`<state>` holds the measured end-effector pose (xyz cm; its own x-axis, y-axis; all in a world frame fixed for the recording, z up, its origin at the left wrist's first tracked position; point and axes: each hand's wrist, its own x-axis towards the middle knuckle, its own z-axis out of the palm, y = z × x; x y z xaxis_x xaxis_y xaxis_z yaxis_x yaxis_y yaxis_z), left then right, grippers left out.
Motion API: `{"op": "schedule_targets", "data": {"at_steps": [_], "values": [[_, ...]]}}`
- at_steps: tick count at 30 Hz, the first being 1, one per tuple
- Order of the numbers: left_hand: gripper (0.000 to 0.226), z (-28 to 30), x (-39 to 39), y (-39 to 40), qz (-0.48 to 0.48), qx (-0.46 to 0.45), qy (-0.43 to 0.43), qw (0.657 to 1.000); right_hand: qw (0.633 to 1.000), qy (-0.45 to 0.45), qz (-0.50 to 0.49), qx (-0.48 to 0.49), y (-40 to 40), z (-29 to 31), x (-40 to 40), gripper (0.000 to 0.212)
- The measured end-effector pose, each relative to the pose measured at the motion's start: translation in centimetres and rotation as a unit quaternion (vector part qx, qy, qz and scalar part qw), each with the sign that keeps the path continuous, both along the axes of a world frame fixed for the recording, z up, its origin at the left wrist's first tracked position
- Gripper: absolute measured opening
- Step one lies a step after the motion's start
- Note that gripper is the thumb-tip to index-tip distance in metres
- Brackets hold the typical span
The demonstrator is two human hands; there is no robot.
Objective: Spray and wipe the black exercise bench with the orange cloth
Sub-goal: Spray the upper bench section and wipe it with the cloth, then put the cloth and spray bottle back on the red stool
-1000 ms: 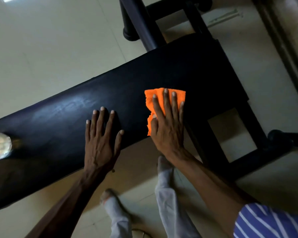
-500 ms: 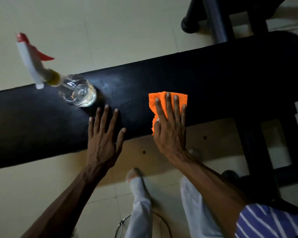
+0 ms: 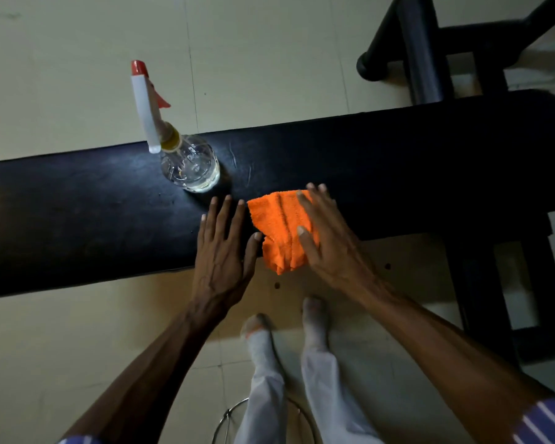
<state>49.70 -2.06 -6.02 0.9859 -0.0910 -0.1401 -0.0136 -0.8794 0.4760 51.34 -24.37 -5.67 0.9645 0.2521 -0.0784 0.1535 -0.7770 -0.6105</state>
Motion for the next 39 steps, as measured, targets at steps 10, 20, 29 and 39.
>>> {"op": "schedule_targets", "data": {"at_steps": [10,20,29,39], "values": [[0.083,3.2,4.6,-5.7,-0.044,0.035,0.086,0.995,0.988,0.082,-0.116,0.065,-2.9,3.7,2.5,0.059],[0.027,4.7,3.5,-1.4,0.136,-0.108,0.155,0.973,0.977,0.110,-0.148,0.108,1.0,6.4,4.2,0.048],[0.033,5.6,1.3,12.5,0.188,-0.152,0.130,0.961,0.968,0.130,-0.153,0.148,12.5,5.9,5.5,0.068],[0.034,7.8,5.7,21.4,0.044,-0.205,0.177,0.962,0.954,0.044,-0.230,0.187,22.1,6.8,8.1,0.045]]}}
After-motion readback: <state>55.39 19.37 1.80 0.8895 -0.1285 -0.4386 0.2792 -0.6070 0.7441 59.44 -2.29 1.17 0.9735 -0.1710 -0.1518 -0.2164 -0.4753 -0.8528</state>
